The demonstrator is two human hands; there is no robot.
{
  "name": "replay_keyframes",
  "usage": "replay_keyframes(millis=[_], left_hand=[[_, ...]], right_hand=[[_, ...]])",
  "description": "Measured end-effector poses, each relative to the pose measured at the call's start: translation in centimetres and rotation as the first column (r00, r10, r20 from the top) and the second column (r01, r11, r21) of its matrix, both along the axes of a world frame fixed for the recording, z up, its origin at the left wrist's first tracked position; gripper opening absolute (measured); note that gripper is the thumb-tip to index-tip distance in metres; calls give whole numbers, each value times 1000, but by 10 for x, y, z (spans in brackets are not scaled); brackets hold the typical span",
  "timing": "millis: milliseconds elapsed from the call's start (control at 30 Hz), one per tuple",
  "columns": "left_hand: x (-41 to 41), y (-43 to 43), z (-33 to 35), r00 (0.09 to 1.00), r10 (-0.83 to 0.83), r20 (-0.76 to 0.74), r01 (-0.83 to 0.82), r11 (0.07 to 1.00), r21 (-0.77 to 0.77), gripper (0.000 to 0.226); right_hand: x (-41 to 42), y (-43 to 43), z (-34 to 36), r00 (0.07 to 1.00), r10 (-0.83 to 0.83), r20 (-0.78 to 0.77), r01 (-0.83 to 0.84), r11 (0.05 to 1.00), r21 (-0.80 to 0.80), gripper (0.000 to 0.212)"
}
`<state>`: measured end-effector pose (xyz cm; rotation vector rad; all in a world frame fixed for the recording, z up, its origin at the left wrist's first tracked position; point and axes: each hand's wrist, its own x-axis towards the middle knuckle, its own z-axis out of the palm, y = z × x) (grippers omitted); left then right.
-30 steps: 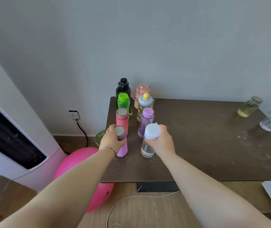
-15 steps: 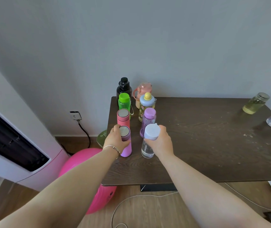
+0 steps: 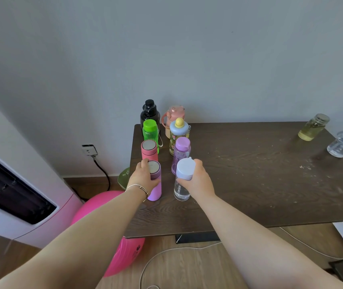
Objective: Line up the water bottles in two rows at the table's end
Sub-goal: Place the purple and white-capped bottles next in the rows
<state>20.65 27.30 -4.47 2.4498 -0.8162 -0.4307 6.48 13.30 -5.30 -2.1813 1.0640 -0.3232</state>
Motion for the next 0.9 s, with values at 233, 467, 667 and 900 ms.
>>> replay_keyframes(millis=[233, 467, 667, 900], left_hand=[[3, 2, 5, 998, -54, 40, 49, 993, 110, 89], [0, 7, 12, 954, -174, 246, 113, 963, 243, 85], [-19, -6, 25, 838, -349, 420, 224, 921, 318, 91], [-51, -39, 42, 748, -474, 464, 340, 875, 345, 88]], right_hand=[[-1, -2, 2, 995, 49, -88, -56, 995, -80, 90], [-10, -8, 12, 966, 147, -212, -194, 956, -222, 95], [-30, -19, 22, 916, 213, -339, -337, 868, -364, 87], [-67, -47, 31, 858, 74, -508, -377, 762, -527, 83]])
